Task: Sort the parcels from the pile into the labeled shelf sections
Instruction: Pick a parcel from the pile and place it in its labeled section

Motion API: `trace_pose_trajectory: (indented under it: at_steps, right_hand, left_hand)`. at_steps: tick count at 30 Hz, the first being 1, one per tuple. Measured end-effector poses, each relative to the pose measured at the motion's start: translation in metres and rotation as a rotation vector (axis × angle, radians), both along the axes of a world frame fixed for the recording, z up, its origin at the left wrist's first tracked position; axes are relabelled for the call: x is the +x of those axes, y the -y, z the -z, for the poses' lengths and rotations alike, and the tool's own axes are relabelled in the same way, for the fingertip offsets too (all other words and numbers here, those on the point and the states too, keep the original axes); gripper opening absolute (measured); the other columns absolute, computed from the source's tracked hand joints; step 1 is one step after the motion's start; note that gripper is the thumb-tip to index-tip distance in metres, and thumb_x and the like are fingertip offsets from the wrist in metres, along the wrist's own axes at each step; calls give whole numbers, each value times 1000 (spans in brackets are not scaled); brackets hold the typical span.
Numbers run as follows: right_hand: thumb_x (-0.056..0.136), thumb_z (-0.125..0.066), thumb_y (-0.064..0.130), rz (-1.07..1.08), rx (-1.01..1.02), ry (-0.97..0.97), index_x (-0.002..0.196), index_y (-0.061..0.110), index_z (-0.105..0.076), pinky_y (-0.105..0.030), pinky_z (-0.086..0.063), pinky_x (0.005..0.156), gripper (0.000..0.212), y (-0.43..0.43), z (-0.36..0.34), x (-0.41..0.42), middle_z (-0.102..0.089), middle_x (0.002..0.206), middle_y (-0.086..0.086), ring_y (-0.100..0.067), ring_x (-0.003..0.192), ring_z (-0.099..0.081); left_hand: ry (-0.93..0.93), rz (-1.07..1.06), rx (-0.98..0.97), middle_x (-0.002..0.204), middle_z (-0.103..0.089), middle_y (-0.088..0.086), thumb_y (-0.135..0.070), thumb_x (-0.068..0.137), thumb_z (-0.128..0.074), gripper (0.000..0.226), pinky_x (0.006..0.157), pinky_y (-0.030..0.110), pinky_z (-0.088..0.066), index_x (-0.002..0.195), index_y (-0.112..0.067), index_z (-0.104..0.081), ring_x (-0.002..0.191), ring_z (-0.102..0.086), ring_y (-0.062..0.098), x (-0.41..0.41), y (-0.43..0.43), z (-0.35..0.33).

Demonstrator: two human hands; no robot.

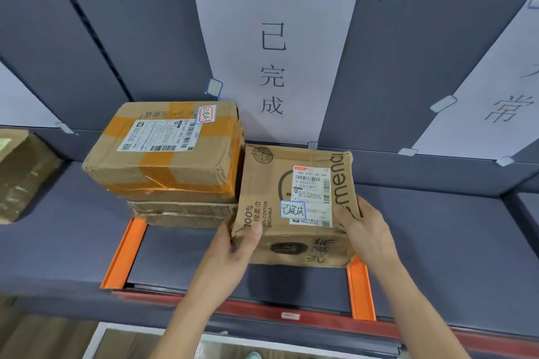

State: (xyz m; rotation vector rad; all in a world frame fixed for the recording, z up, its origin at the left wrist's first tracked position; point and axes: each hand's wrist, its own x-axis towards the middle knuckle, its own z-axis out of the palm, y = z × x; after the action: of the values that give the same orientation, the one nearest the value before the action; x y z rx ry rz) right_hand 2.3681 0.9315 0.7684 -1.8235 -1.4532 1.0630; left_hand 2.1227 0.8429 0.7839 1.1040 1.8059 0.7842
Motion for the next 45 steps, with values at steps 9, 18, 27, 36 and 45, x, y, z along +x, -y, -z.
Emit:
trace_pose_trajectory:
  at_steps: [9,18,27,36,45]
  right_hand:
    - [86,-54,55,17,10,29,93,46,-57,-24,-43,63,12,-20,-3,-8,-64,88,29,0,86,-60]
    - [99,-41,50,69,91,167,95,31,-58,-31,-45,63,26,-17,-5,-12,-66,88,17,-10,82,-62]
    - [100,-35,63,30,194,245,145,31,-45,-40,-49,92,55,11,-20,-9,-64,130,3,-22,118,-60]
    - [93,-49,60,-135,237,492,160,28,-12,-44,-49,98,82,69,-22,-5,-36,156,6,-19,139,-32]
    - [98,-56,44,-109,170,571,159,22,-23,-36,-40,110,73,119,-7,35,-32,161,4,-18,145,-27]
  left_hand:
    - [-64,-9,-159,126,-61,-9,-111,47,-24,117,88,38,-49,135,-36,-45,111,-64,17,-6,-18,3]
    - [-66,32,-113,139,-57,-10,-92,78,-32,86,98,40,-48,145,-38,-44,122,-60,19,-4,-19,-1]
    - [-100,120,-79,140,-57,-3,-93,75,-20,94,89,33,-45,148,-36,-35,118,-58,15,-8,-1,-2]
    - [-452,269,-136,158,-43,3,-66,100,-37,77,107,38,-47,163,-26,-20,138,-52,21,-20,37,18]
    - [-472,420,73,149,-52,-14,-53,102,-47,50,102,31,-46,150,-39,-44,135,-52,14,27,45,11]
